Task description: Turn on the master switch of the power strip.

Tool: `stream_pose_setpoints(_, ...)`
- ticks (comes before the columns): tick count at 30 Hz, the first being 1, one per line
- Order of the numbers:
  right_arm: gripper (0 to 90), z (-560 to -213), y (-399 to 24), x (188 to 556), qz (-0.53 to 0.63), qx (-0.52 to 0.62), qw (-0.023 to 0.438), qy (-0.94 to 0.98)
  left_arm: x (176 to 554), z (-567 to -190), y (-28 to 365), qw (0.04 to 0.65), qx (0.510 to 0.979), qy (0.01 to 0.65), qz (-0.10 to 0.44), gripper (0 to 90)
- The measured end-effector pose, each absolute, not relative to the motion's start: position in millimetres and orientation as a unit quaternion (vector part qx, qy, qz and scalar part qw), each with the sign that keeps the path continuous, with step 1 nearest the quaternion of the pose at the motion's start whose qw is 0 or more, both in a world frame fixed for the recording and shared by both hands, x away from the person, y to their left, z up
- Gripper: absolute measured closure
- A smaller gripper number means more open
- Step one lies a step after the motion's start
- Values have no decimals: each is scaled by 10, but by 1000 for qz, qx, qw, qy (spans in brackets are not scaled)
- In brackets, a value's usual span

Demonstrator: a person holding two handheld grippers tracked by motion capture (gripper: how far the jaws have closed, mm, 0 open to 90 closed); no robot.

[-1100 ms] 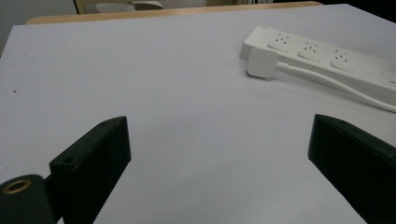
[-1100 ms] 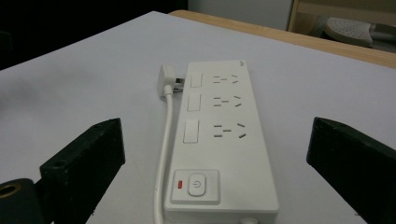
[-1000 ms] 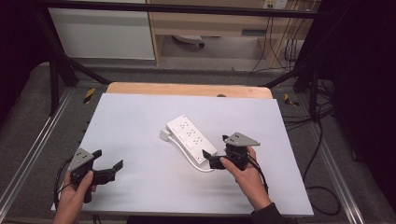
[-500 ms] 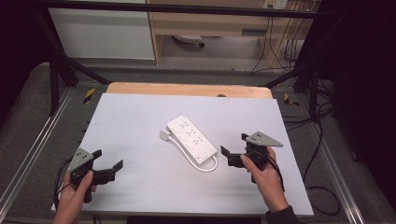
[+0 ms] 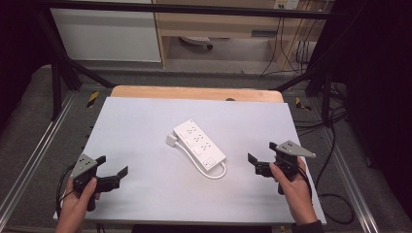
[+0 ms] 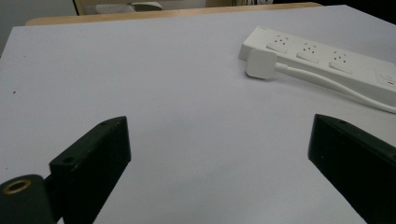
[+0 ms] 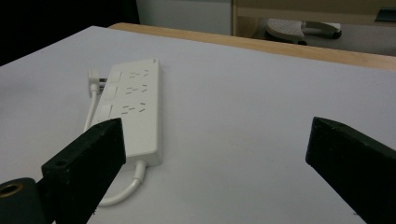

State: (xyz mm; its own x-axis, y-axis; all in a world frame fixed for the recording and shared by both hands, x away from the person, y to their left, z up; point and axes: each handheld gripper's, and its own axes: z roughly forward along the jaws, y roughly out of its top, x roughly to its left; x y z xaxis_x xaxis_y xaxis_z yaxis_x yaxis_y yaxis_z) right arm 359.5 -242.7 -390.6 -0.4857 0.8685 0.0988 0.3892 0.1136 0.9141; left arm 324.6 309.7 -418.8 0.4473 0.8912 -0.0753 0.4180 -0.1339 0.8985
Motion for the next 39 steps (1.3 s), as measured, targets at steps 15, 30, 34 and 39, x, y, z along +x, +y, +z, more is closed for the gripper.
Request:
stream_pose_setpoints(15,54,-4017,-2754,3496,480,469,249,698,3245,-4186,3094,470,710,461,252,57)
stream_pose_setpoints(30,55,-4215,-2974,3492,470,495,242,689,3242,-4184,3094,471,709,461,252,57)
stream_pose_setpoints(34,54,-4267,-2984,3505,466,496,240,692,3244,-4185,3092,470,710,461,252,57)
stream_pose_setpoints(39,52,-4321,-2959,3522,460,494,239,698,3245,-4186,3084,470,710,460,252,58)
